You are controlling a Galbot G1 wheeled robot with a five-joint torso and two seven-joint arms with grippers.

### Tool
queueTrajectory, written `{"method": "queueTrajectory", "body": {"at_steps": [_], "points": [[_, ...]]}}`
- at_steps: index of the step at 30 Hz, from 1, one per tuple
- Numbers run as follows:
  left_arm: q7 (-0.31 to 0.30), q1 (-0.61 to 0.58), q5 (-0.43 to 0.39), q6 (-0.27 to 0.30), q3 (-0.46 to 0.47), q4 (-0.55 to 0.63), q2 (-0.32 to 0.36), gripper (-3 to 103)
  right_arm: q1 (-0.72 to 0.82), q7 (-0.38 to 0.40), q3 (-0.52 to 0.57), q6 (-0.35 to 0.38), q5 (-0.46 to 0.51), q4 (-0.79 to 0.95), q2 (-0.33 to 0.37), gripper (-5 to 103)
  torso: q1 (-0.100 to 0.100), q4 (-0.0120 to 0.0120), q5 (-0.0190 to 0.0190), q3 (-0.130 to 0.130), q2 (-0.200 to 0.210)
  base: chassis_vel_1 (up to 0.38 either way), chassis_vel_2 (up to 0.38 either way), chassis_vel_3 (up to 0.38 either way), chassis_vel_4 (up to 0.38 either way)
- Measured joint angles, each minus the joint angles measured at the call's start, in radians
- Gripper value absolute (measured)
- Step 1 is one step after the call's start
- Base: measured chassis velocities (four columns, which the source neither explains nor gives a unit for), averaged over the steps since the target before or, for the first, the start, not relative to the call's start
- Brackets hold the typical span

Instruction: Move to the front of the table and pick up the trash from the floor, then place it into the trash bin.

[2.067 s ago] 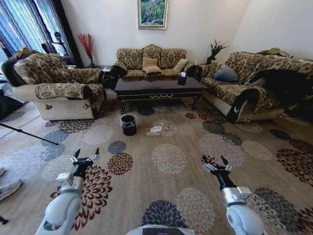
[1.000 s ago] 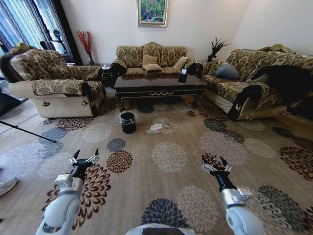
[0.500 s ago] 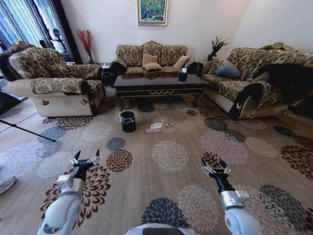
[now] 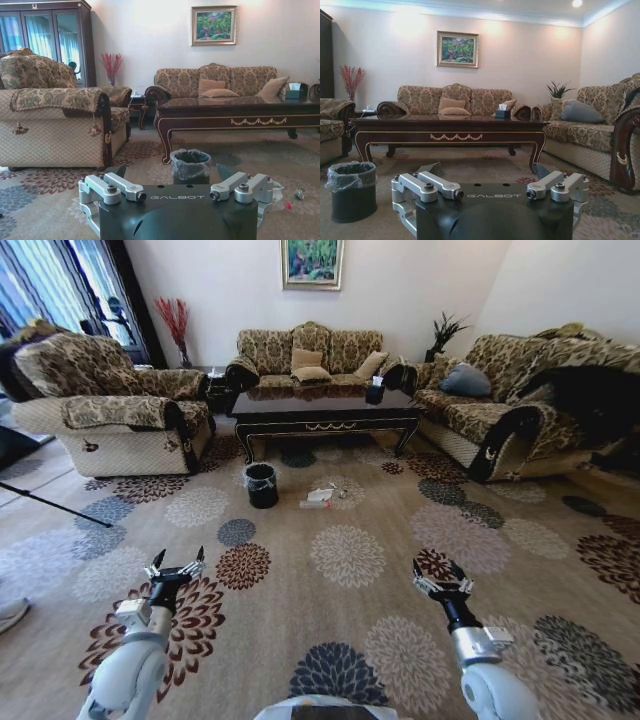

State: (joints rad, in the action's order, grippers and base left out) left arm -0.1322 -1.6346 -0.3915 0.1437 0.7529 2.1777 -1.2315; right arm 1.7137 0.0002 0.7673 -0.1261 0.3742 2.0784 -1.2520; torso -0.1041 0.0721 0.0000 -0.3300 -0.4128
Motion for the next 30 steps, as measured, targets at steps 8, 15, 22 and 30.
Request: {"method": "queueTrajectory", "body": {"at_steps": [8,15,22,30], "points": [[0.000,0.000,0.009,0.000,-0.015,0.000,0.012,100,-0.026,0.003,-0.001,0.011,0.029,-0.006,0.066,100,0.012,0.0000,0.0001,0.023,0.034,0.000,0.000,0.000,0.000],[0.000,0.009,0.027,0.002,-0.043,0.001,0.024,100,-0.030,0.008,-0.044,0.040,0.078,0.002,0.133,100,0.019,0.0000,0.0000,0.039,0.059,0.000,0.000,0.000,0.000],[0.018,0.002,0.034,0.003,-0.060,0.008,0.039,100,-0.055,0.007,-0.058,0.049,0.067,-0.020,0.171,100,0.029,0.0000,0.0001,0.058,0.087,0.000,0.000,0.000,0.000],[0.020,-0.012,0.034,-0.002,-0.060,-0.004,0.044,100,-0.050,0.004,-0.027,0.052,0.072,-0.019,0.174,100,0.040,0.0000,0.0000,0.083,0.122,0.000,0.000,0.000,0.000]]}}
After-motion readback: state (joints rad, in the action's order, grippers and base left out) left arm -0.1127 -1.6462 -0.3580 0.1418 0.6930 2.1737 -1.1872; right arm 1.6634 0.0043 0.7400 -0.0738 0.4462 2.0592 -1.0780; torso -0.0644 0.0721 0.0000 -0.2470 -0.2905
